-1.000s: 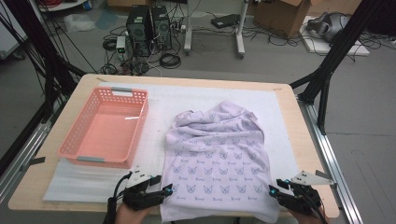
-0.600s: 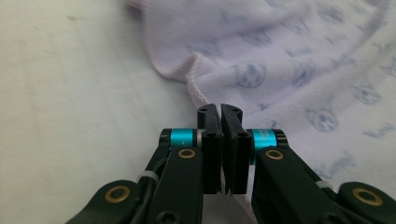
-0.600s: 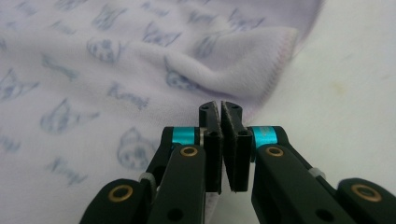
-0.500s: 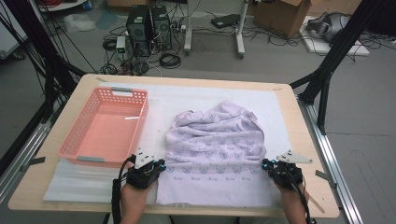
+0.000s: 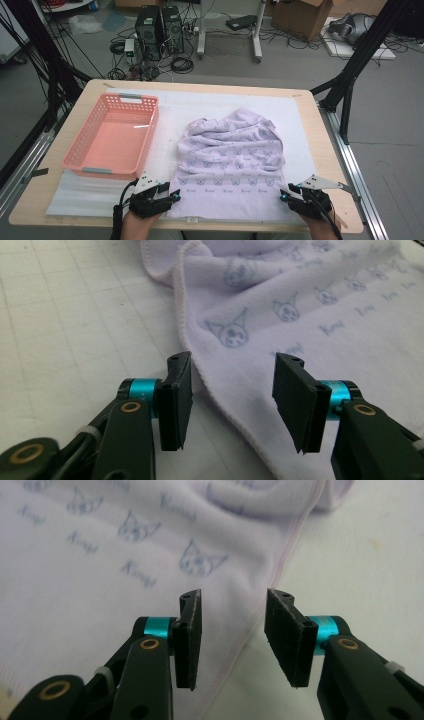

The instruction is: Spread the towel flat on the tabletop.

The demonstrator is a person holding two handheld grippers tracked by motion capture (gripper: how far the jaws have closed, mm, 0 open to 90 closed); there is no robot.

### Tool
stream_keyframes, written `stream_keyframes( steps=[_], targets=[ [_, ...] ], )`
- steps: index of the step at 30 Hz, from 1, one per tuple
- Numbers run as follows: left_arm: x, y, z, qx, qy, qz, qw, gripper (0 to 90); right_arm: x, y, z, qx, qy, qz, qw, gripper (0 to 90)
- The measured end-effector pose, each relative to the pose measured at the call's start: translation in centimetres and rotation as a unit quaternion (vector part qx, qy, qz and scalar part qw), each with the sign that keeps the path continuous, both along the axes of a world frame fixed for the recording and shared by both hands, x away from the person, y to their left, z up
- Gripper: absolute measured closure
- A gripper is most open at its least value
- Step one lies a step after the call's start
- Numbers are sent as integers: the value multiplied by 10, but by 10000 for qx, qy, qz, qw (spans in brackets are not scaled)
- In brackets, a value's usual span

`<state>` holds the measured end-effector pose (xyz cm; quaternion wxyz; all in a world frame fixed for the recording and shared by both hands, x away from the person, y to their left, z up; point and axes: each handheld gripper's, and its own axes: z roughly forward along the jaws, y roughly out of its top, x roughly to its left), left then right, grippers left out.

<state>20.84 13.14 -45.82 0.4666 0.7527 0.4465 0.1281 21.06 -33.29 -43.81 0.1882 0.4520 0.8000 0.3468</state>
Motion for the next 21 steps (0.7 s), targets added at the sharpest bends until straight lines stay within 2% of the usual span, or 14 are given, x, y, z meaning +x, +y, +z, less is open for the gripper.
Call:
stream_keyframes(
  steps=[1, 2, 3, 4, 5, 8, 11, 15, 19, 21],
  targets=[
    [-3, 0, 0, 30, -10, -6, 10000, 526, -3, -1, -1, 30, 14, -2, 10000, 602],
    [-6, 0, 0, 67, 18, -32, 10000, 584, -6, -3, -4, 48, 92, 11, 9999, 647],
    [-9, -1, 0, 132, 24, -68, 9999, 732, -9, -4, -6, 102, 94, -12, 9999, 719],
    [-12, 0, 0, 136, 38, -108, 9998, 833, -12, -7, -6, 195, 116, 91, 9997, 861],
    [-13, 1, 1, 95, 112, -108, 9998, 871, -14, -8, -6, 261, 214, 173, 9993, 873],
    [-20, 8, 4, 140, 192, -134, 9996, 878, -21, -12, -4, 141, 216, 208, 9995, 883],
    [-27, 16, 5, 9, 248, -181, 9995, 878, -30, -18, -1, 200, 226, 244, 9992, 885],
    [-38, 20, 7, -21, 239, -319, 9992, 878, -44, -23, 2, 192, 241, 315, 9990, 886],
    [-49, 22, 10, -67, 259, -508, 9983, 878, -59, -29, 4, 283, 297, 360, 9985, 886],
    [-54, 22, 13, -94, 194, -631, 9978, 877, -66, -31, 6, 332, 323, 381, 9982, 886]
  ],
)
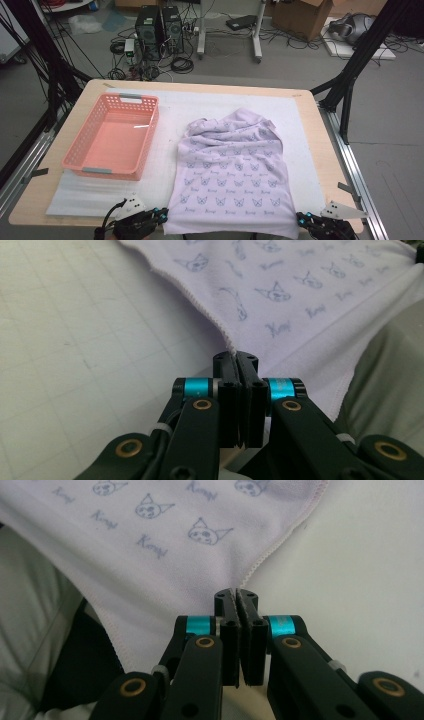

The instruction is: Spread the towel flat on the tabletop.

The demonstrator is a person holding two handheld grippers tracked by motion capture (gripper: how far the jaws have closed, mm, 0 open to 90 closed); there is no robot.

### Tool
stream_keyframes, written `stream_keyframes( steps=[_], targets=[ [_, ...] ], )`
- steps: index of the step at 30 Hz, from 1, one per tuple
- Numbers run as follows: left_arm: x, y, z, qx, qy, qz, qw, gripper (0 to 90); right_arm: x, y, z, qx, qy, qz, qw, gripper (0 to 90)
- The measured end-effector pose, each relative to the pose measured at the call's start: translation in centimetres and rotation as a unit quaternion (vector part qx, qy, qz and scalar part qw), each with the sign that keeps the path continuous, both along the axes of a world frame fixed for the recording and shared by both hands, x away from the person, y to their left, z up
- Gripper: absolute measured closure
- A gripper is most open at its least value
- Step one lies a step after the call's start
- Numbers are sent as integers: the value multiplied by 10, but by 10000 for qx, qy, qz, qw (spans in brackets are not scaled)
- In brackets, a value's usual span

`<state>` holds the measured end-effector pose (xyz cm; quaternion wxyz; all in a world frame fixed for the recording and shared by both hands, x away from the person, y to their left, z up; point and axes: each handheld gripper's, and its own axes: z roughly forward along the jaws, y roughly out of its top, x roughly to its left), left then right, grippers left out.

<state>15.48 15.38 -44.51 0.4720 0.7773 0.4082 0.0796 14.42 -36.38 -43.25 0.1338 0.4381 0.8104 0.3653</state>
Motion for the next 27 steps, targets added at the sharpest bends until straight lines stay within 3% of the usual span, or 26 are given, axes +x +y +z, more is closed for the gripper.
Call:
stream_keyframes(
  steps=[2, 3, 4, 6, 9, 14, 17, 18, 20, 22, 27],
  targets=[
    [-2, 0, 0, -15, -118, -210, 9997, 856, -3, 0, 1, 23, 89, 80, 9999, 870],
    [-1, -1, -1, -12, -164, -171, 9997, 736, -3, 1, 1, -42, 80, 73, 9999, 826],
    [1, -2, -1, 46, -203, -53, 9998, 633, -2, 2, 1, -109, 36, 16, 9999, 738],
    [8, -3, 0, 9, -294, 177, 9994, 578, 3, 3, 0, -58, -47, -139, 9999, 638],
    [23, -6, 1, -65, -375, 461, 9982, 521, 14, 6, 0, -88, -163, -277, 9994, 615],
    [54, -22, -9, 27, -72, 595, 9982, 496, 43, 16, -6, -199, -204, -574, 9979, 599],
    [56, -30, -11, 162, -114, 499, 9986, 550, 57, 20, -11, -246, -164, -666, 9973, 633],
    [55, -32, -11, 261, -133, 446, 9986, 648, 59, 20, -11, -222, -154, -671, 9974, 679],
    [51, -32, -11, 365, -191, 339, 9986, 873, 58, 20, -10, -149, -93, -516, 9985, 871],
    [47, -28, -9, 391, -139, 321, 9986, 879, 54, 22, -10, -235, -140, -404, 9988, 877],
    [27, -14, -6, 298, -33, 158, 9994, 882, 36, 9, -8, -153, -38, -300, 9994, 883]
  ],
)
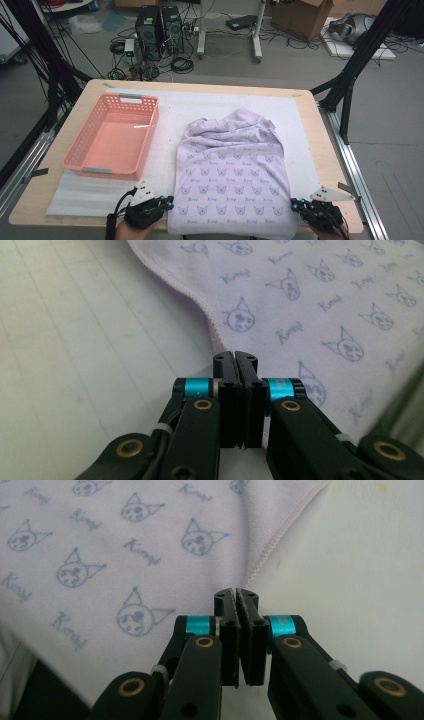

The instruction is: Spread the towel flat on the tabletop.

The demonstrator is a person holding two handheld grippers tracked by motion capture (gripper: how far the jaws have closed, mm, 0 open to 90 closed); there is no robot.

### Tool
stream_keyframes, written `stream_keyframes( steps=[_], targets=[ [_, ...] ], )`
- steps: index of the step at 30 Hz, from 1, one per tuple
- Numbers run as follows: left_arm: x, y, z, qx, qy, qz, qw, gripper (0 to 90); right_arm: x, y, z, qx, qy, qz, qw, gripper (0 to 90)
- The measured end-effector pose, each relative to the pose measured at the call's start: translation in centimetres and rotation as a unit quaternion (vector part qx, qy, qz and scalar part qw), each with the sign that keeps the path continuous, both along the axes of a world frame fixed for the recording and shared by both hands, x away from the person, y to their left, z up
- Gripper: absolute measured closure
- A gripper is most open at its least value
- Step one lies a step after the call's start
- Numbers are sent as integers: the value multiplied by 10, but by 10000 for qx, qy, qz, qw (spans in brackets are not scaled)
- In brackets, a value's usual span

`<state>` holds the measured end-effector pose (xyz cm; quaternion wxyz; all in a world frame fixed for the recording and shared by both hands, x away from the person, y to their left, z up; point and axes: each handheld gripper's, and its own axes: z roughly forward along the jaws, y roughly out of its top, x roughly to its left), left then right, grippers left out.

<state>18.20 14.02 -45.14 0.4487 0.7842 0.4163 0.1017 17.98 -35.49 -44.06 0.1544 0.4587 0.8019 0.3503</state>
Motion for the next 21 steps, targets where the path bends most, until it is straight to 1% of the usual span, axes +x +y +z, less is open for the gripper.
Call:
stream_keyframes(
  steps=[1, 2, 3, 4, 5, 6, 7, 8, 9, 10, 12, 14, 16, 18, 19, 20, 21],
  targets=[
    [-3, 1, 1, -29, 29, -100, 9999, 882, -6, -3, 0, 22, 22, 29, 10000, 884],
    [-6, 0, 3, -50, 20, -179, 9998, 881, -12, -5, 1, -7, 60, 67, 10000, 884],
    [-8, 0, 4, -65, -18, -239, 9997, 880, -17, -7, 0, -37, 64, 111, 9999, 884],
    [-9, -1, 6, -109, -39, -283, 9995, 875, -21, -8, 1, -15, 102, 146, 9998, 883],
    [-9, -2, 7, -150, -106, -288, 9994, 848, -24, -9, 1, -17, 106, 203, 9997, 880],
    [-7, -3, 7, -174, -168, -199, 9995, 741, -25, -9, 2, -8, 94, 235, 9997, 866],
    [-4, -3, 8, -194, -201, -138, 9995, 669, -25, -9, 2, 9, 56, 230, 9997, 826],
    [-1, -3, 8, -214, -239, -43, 9995, 643, -23, -8, 3, 19, 12, 223, 9997, 777],
    [4, -4, 8, -237, -252, 67, 9994, 593, -20, -7, 4, 56, -10, 159, 9999, 729],
    [9, -4, 7, -246, -252, 158, 9993, 558, -16, -6, 5, 100, -41, 113, 9999, 698],
    [19, -5, 7, -264, -261, 317, 9988, 526, -7, -2, 6, 64, -145, 1, 9999, 630],
    [30, -8, 5, -311, -217, 434, 9983, 505, 4, 1, 5, -9, -252, -163, 9996, 596],
    [40, -14, 2, -295, -116, 452, 9985, 482, 15, 3, 3, -30, -292, -337, 9990, 561],
    [47, -24, -2, -227, -5, 335, 9992, 487, 24, 5, 1, 6, -291, -488, 9984, 539],
    [48, -30, -3, -142, 0, 271, 9995, 500, 27, 6, 0, 16, -270, -515, 9983, 527],
    [48, -34, -3, -65, -93, 244, 9996, 506, 30, 7, -1, -5, -279, -522, 9982, 514],
    [47, -38, -3, 25, -99, 190, 9998, 583, 33, 8, -1, -7, -274, -533, 9982, 508]
  ],
)
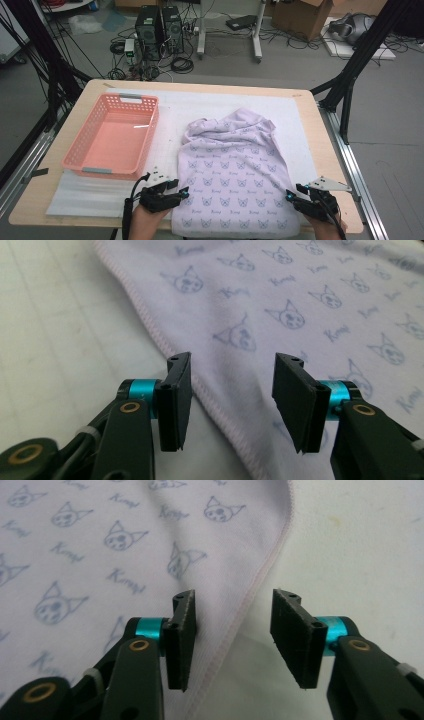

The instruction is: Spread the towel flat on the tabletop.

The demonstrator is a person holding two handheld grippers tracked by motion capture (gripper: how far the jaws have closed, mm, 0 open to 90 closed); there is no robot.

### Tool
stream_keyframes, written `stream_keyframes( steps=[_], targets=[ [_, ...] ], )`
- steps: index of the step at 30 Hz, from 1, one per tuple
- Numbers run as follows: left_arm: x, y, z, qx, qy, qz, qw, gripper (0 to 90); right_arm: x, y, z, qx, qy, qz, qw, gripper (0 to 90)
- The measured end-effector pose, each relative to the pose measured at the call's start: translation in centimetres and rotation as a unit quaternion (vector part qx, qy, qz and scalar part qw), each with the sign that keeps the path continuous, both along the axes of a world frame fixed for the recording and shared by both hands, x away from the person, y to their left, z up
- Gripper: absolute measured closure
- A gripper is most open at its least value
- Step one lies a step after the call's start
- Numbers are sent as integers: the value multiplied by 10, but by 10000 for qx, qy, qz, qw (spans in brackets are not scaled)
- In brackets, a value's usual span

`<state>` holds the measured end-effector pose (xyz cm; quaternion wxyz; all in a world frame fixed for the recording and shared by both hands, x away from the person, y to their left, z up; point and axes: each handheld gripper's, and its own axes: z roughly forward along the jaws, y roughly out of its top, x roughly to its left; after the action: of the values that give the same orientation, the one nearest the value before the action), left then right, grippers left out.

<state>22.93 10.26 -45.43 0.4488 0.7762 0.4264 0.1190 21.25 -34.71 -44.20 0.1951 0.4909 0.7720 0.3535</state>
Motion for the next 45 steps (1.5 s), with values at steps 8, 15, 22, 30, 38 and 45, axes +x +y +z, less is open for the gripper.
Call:
stream_keyframes(
  steps=[8, 15, 22, 30, 38, 45],
  targets=[
    [-24, 12, 3, 171, 48, -96, 9998, 864, 9, 5, -3, 90, 1, 31, 10000, 473],
    [-45, 32, 6, 141, 21, -129, 9998, 863, 14, 15, -5, 115, 59, 253, 9996, 522],
    [-34, 34, 1, -299, -47, 118, 9995, 599, 3, 22, -1, -69, 128, 742, 9971, 867],
    [-11, 28, 4, -312, -95, 334, 9989, 459, -36, -9, 3, -287, 193, 676, 9971, 868],
    [-2, 9, -1, -20, -26, 130, 9999, 598, -33, -10, 8, -4, -86, 488, 9988, 692],
    [-21, 17, 3, 290, -73, 7, 9996, 872, -13, -4, 4, 82, -28, 307, 9995, 682]
  ],
)
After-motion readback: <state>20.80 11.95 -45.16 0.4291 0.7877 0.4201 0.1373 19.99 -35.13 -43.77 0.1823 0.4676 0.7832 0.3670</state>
